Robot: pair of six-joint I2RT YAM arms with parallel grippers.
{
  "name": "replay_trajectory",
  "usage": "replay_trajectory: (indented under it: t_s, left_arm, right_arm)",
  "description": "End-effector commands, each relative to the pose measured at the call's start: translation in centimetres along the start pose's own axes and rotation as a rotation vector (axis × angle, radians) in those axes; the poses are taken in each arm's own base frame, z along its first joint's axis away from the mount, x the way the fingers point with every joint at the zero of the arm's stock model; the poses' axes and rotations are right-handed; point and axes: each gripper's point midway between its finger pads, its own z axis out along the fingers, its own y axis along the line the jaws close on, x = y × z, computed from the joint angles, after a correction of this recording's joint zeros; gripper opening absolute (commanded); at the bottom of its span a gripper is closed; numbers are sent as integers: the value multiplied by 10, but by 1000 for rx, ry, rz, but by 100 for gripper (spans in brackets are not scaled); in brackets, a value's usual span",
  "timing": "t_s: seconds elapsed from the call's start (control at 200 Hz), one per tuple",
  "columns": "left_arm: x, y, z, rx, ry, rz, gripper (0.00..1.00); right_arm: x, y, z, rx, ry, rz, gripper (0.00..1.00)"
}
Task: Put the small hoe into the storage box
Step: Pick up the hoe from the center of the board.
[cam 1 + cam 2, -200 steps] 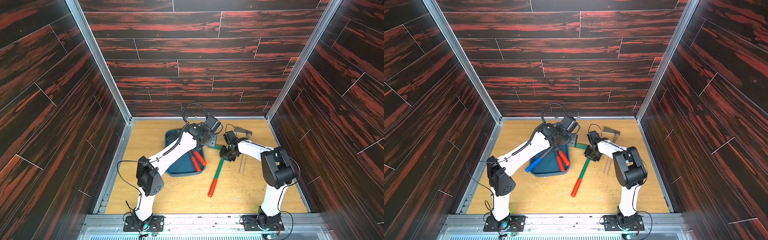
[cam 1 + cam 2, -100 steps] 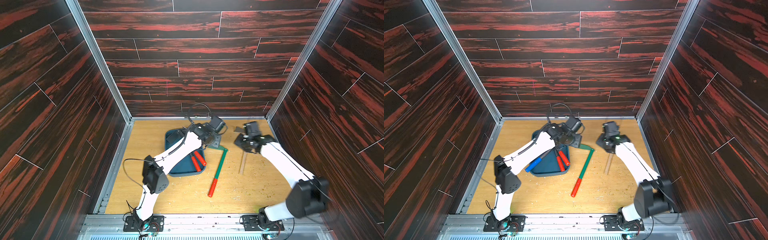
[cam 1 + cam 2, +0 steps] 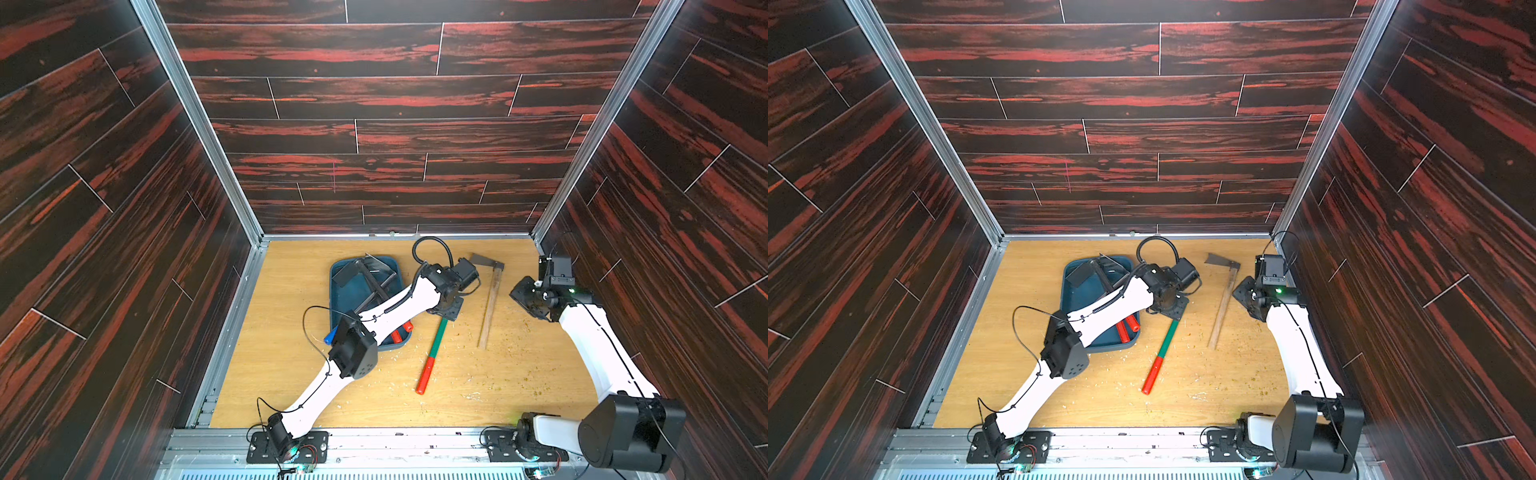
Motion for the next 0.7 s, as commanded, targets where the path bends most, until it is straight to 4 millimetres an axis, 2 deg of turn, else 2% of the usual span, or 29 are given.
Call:
replay_trajectory:
  t_s: [0.0,0.281,0.691]
  left_arm:
    - [7,3,-3,-18,37,7,55]
    - [13,-4,29,4,73,-11,54]
    - [12,-20,53,71,85,-34,56]
  right_arm:
    - [6,4,0,-42,22,-20,45]
    - [9,4,3,-53,38,-28,45]
    - [12,2,4,-66,52,-35,44]
